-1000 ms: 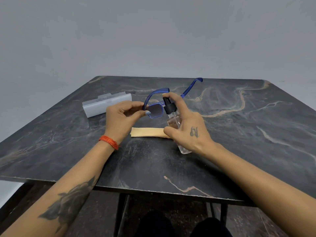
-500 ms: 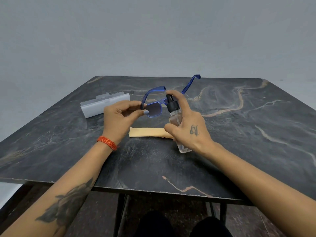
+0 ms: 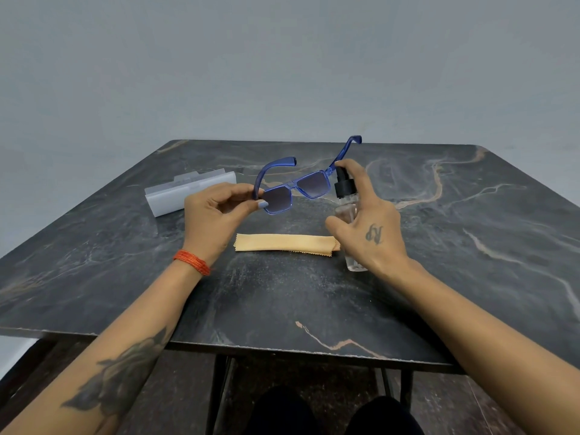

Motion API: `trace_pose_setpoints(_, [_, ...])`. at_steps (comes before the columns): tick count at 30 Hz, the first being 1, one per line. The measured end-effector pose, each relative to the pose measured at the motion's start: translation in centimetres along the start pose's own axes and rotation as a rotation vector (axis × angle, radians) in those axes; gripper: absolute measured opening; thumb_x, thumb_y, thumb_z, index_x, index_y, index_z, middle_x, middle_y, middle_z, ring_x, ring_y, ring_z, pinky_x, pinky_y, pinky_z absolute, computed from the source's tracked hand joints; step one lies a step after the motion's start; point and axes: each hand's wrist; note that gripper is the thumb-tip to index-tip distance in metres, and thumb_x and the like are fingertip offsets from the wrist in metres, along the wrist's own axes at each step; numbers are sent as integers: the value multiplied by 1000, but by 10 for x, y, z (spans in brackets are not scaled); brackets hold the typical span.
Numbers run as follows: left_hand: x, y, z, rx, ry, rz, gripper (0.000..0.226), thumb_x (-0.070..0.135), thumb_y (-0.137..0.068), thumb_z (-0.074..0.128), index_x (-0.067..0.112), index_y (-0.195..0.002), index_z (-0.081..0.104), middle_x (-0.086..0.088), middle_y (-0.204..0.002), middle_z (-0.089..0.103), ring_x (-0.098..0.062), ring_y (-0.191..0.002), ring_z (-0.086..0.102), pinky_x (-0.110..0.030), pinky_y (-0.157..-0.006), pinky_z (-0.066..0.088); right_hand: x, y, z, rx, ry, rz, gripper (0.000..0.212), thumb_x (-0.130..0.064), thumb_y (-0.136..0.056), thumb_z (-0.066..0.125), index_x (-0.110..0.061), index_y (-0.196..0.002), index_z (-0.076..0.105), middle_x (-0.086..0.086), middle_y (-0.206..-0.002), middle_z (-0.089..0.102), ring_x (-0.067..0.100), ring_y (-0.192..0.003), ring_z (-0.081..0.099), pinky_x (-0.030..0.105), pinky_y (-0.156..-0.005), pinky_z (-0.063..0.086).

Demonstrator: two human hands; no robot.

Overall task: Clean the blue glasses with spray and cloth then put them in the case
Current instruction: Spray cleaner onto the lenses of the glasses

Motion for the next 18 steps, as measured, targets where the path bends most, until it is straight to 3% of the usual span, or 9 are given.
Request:
trace_pose_setpoints(5, [0,0,-1,-3,-9,4,23,10,-69,77,18,-90,70,25,-77,69,-4,-76,66,-17,-74,53,2,0,-1,33,-5,-26,72,-8,-66,55,-44,-124,33,6,-55,60,12,-44,42,25,-60,47])
trace_pose_setpoints(8, [0,0,-1,-3,-12,-5,24,10,-69,76,17,-91,70,25,-77,69,-5,-77,66,-17,-74,53,1,1,0,41,-38,-34,76,-8,-67,55,-47,-127,30,4,-57,62,12,-45,48,22,-61,46])
trace_pose_setpoints(13, [0,0,-1,-9,-14,-17,24,11,-69,76,17,-92,70,24,-77,70,-3,-77,67,-17,-74,53,7,0,-1,63,-52,-46,77,-9,-69,54,-45,-132,27,-3,-48,51,7,-40,41,23,-60,45])
trace_pose_setpoints(18, [-1,0,0,-20,8,-64,24,10,-69,76,18,-91,70,19,-77,70,-2,-77,67,-16,-74,53,10,-5,-5,162,-101,-69,79,-11,-76,57,-40,-138,18,7,-68,62,21,-59,58,30,-62,50])
Point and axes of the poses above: each hand's wrist, its own y-axis away from the middle knuckle, its own z-axis out of the palm, x = y × z
